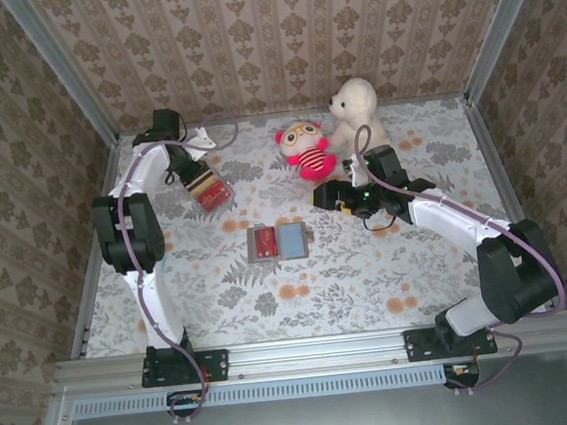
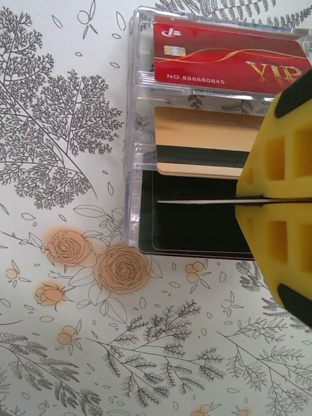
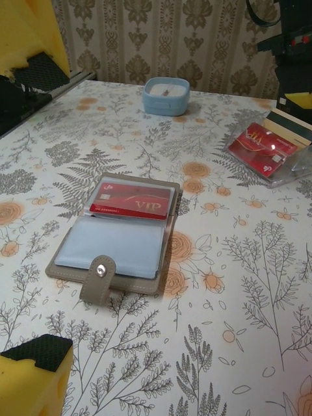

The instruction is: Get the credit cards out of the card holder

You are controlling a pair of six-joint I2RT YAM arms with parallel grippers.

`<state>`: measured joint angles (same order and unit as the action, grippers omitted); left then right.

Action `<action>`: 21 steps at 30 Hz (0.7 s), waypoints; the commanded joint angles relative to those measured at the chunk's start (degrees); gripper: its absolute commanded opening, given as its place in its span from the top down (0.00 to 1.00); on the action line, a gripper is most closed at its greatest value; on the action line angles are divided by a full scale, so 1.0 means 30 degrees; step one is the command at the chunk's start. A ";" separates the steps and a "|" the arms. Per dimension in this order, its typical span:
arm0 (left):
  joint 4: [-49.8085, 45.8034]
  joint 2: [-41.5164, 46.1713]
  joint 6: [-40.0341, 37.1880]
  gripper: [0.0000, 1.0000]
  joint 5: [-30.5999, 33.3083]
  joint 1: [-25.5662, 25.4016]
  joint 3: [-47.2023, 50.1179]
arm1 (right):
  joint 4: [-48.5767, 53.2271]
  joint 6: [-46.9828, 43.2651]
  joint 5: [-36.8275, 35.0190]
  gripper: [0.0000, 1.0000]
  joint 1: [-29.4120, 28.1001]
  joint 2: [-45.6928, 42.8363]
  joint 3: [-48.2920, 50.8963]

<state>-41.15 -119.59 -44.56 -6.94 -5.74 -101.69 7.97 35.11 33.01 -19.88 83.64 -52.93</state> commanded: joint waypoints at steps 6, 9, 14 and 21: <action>0.1132 0.0518 0.0990 0.60 0.0814 -0.0013 -0.0374 | 0.0213 0.0367 0.0278 0.00 -0.0317 -0.0019 -0.0396; 0.1475 0.1362 0.2008 0.53 0.0546 0.0004 -0.0400 | 0.0538 0.0258 -0.0085 0.00 -0.0455 -0.0076 -0.0559; 0.3725 0.3483 0.6619 0.29 0.0271 -0.0004 0.0559 | 0.1795 -0.0055 -0.1890 0.00 -0.1370 -0.0228 -0.1075; 0.8126 0.7299 1.3849 0.06 -0.2077 0.0124 0.6196 | 0.3521 0.0211 -0.6113 0.02 -0.4303 0.0408 -0.2274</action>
<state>-23.40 -101.10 -15.46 -7.94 -5.67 -89.76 14.55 35.79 21.61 -30.30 83.83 -56.95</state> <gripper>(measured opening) 0.925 0.981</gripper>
